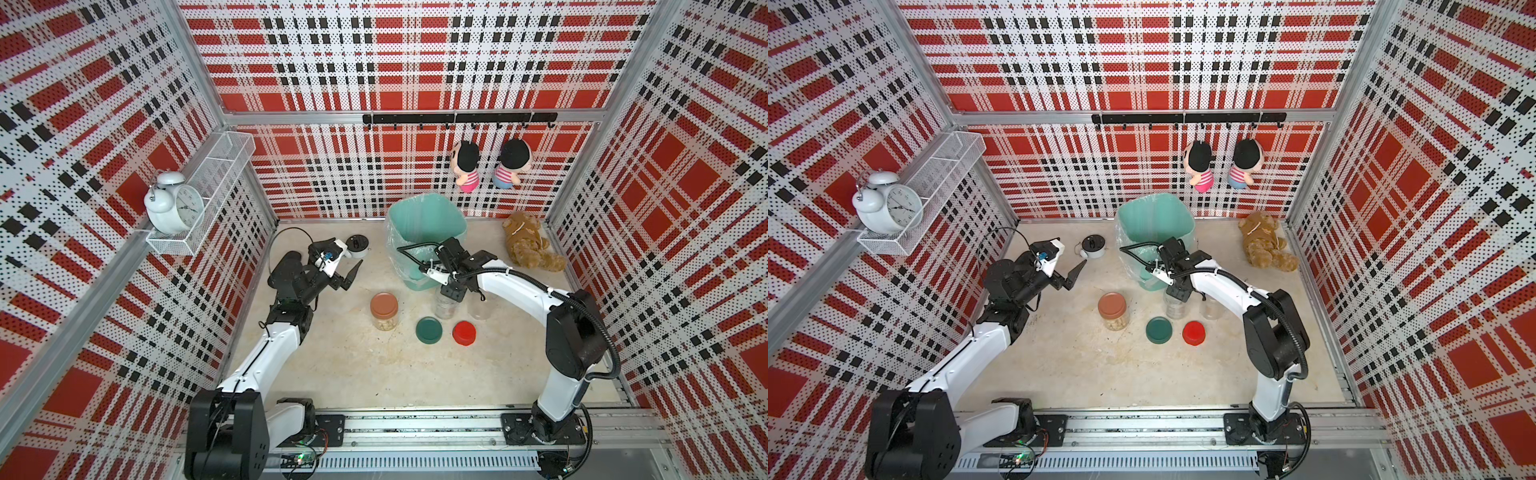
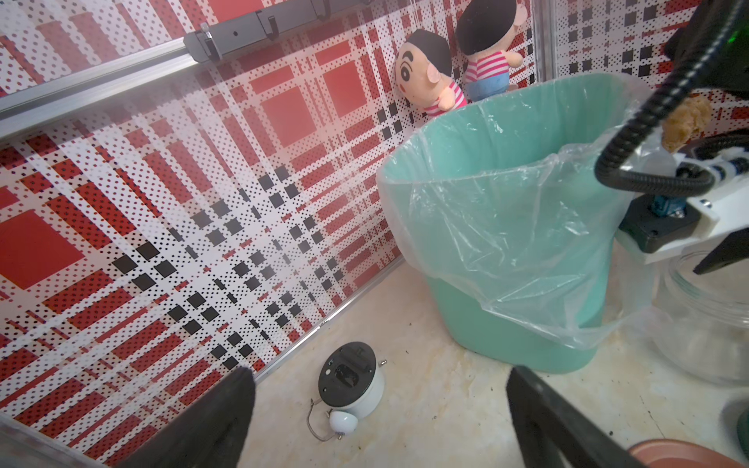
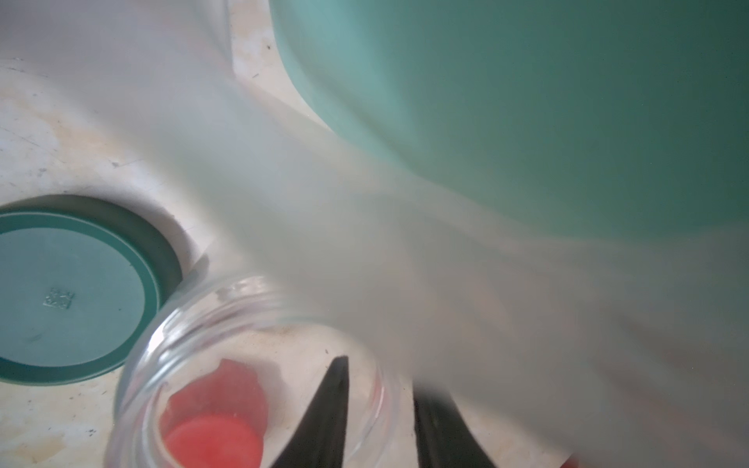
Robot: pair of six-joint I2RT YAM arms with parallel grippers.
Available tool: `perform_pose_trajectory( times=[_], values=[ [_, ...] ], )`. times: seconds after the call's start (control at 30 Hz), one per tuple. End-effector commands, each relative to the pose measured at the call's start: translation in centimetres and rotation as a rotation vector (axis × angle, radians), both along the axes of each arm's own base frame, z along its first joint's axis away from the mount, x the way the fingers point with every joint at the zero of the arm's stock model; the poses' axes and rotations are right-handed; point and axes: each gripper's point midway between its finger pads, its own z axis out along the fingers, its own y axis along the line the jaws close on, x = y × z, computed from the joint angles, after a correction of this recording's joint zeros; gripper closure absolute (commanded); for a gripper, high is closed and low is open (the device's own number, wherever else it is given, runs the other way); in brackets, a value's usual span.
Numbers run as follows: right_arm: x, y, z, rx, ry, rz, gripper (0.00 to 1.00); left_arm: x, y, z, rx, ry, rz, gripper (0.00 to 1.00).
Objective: Empty moldy peanuts from jars
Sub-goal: Place the jar at the center of the board, then pick up the jar from the center of the board.
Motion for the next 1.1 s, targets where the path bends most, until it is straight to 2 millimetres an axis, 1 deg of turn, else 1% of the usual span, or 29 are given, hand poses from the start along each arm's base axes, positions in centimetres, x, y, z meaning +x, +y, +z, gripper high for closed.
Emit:
perform_pose_trajectory(
  times=[0.0,0.07,0.13,0.23,0.3,0.4,0.47,0.53,0.57,0.63,0.67,0.7,0.77,0.9,1.0,1.07],
  values=[
    [0.5,0.5,1.2,0.023,-0.029,-0.008,0.63,0.0,0.4,0.2,-0.01,0.002,0.016,0.02],
    [0.6,0.6,2.0,0.045,-0.046,-0.025,0.59,0.0,0.4,0.2,-0.014,0.003,0.015,0.02],
    [0.8,0.9,3.5,0.087,-0.08,-0.039,0.54,0.0,0.4,0.4,-0.018,0.001,0.015,0.02],
    [0.7,1.1,6.8,0.172,-0.162,-0.05,0.45,0.1,0.5,0.6,-0.022,0.0,0.019,0.02],
    [0.0,1.7,9.0,0.263,-0.206,-0.029,0.35,0.1,0.6,0.8,-0.027,-0.003,0.027,0.02],
    [-1.7,2.2,12.8,0.392,-0.297,0.012,0.2,0.5,1.5,1.1,-0.061,0.01,0.056,0.02],
    [-3.4,2.8,15.4,0.494,-0.353,0.06,0.13,0.6,2.0,1.3,-0.093,0.022,0.068,0.02],
    [-5.3,3.7,17.3,0.592,-0.38,0.119,0.08,0.8,2.8,1.6,-0.129,0.025,0.095,0.02],
    [-6.3,4.2,18.0,0.632,-0.387,0.145,0.07,0.9,3.1,1.6,-0.148,0.024,0.108,0.02],
    [-7.9,5.5,18.5,0.695,-0.379,0.186,0.04,1.0,4.0,1.9,-0.184,0.017,0.138,0.02],
    [-8.6,6.4,18.5,0.722,-0.367,0.199,0.01,0.9,4.4,1.9,-0.202,0.017,0.152,0.02],
    [-9.2,7.4,18.3,0.742,-0.354,0.213,0.0,0.9,4.8,2.1,-0.216,0.013,0.165,0.02],
    [-10.1,9.6,17.2,0.78,-0.317,0.232,0.0,0.8,5.6,2.2,-0.253,0.005,0.188,0.02],
    [-10.5,13.5,15.1,0.836,-0.273,0.212,0.0,0.6,7.5,2.2,-0.314,-0.001,0.249,0.02],
    [-10.0,15.9,13.5,0.848,-0.256,0.174,0.0,0.2,8.9,2.0,-0.353,0.0,0.291,0.02],
    [-9.2,16.9,12.3,0.846,-0.24,0.132,0.0,0.1,9.8,1.8,-0.368,0.001,0.315,0.02]
  ],
)
